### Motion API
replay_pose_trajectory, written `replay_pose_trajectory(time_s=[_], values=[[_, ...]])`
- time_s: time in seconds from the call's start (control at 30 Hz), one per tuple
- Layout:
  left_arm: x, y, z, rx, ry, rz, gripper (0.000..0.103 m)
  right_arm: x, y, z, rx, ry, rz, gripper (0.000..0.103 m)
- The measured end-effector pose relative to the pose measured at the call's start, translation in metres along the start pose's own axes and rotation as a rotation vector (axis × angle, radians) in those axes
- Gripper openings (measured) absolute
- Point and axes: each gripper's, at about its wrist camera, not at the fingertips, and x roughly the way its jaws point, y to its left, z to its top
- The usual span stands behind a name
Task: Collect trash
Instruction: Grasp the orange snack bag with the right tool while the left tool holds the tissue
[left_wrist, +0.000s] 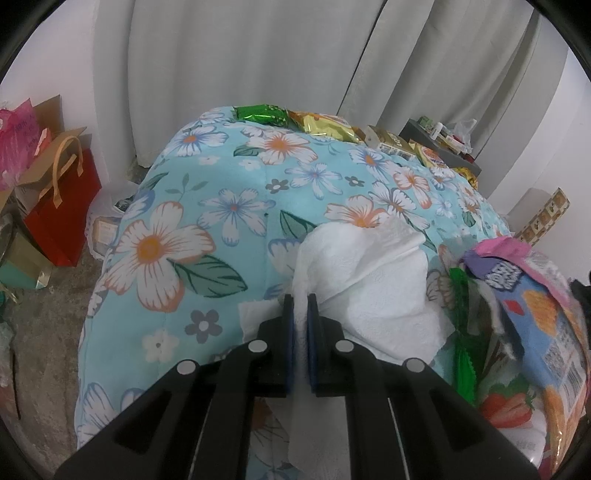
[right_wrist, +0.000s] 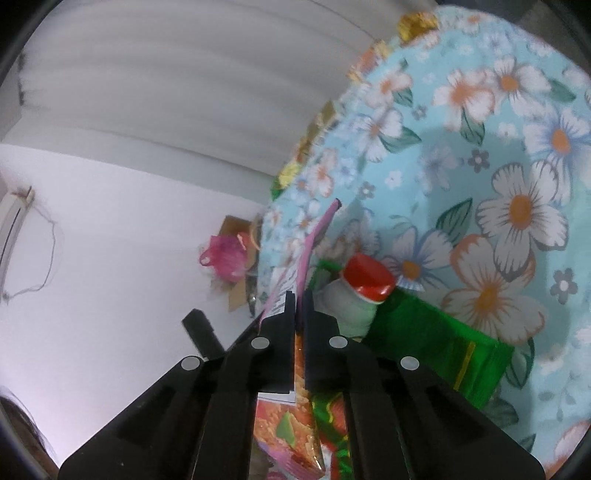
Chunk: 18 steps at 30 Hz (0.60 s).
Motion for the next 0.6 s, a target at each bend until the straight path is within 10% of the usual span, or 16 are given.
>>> replay_pose_trajectory(time_s=[0.6], values=[[-0.029,0.009,0.011,-0.085,-0.077,-0.072,0.003,-0.084,0.012,-0.035,-0.031,-0.207,0.077,0.000]])
